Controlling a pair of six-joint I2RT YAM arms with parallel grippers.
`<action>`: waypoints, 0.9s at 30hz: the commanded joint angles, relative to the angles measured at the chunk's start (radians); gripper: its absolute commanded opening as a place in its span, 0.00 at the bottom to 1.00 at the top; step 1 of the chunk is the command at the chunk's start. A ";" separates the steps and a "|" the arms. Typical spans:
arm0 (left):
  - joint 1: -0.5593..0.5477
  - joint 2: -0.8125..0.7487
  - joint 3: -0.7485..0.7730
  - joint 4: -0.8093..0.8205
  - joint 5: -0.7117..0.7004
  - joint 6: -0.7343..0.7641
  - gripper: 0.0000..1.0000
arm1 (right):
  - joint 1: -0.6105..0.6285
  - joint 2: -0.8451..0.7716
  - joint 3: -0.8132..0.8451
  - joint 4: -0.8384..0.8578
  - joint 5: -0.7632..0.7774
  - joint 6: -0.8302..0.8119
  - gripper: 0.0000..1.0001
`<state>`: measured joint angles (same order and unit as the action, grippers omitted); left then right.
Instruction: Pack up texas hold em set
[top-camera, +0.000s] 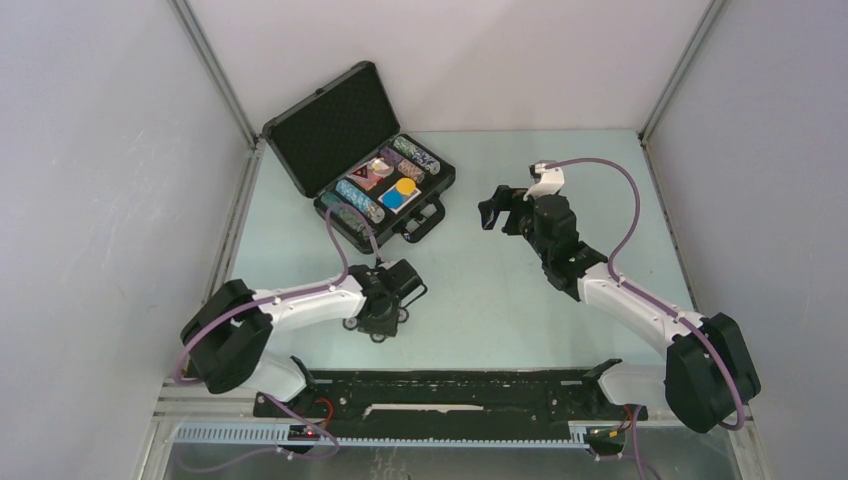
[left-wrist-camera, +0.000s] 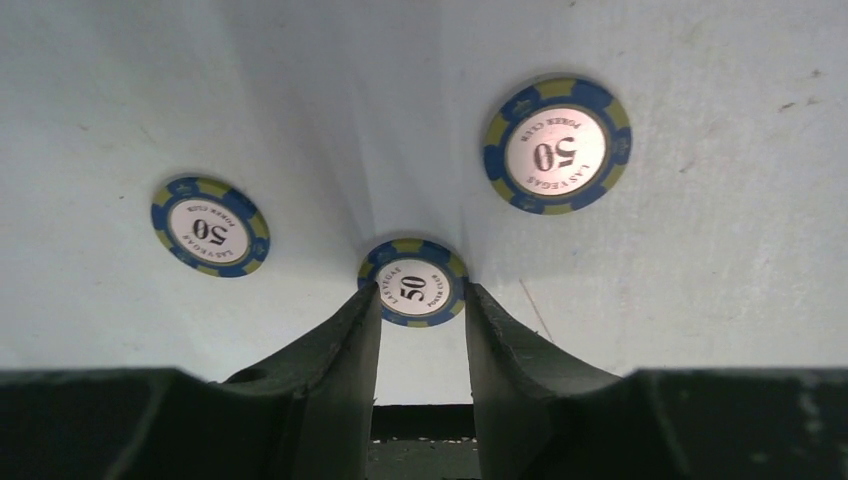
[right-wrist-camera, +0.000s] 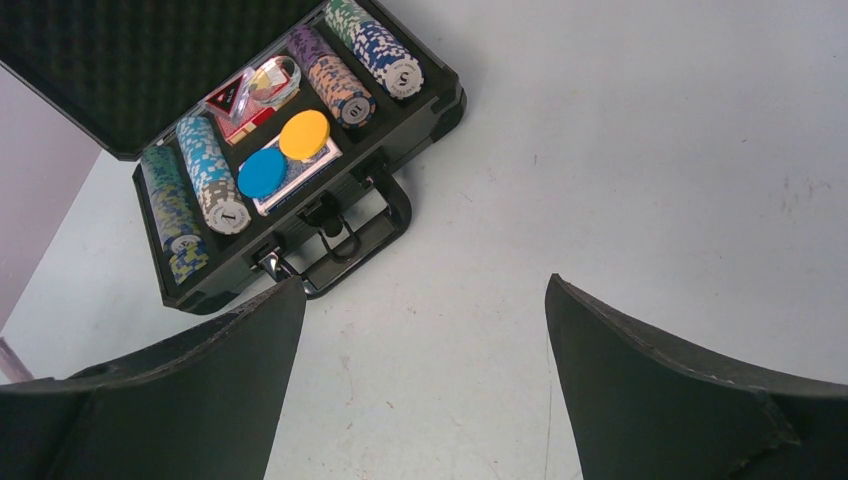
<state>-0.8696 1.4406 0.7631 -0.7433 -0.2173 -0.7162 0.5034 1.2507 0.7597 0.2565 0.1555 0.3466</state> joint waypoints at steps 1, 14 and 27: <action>-0.001 -0.042 0.059 -0.057 -0.059 0.021 0.40 | -0.011 -0.022 0.000 0.041 0.006 0.012 0.99; 0.057 -0.083 0.061 -0.073 0.085 0.017 0.68 | -0.011 -0.022 0.000 0.044 -0.011 0.017 0.99; 0.199 0.102 0.145 -0.179 0.303 0.126 0.68 | -0.011 -0.033 0.000 0.041 -0.030 0.019 0.99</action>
<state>-0.6815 1.4864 0.8551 -0.8787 0.0166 -0.6422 0.4988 1.2507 0.7597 0.2596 0.1310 0.3504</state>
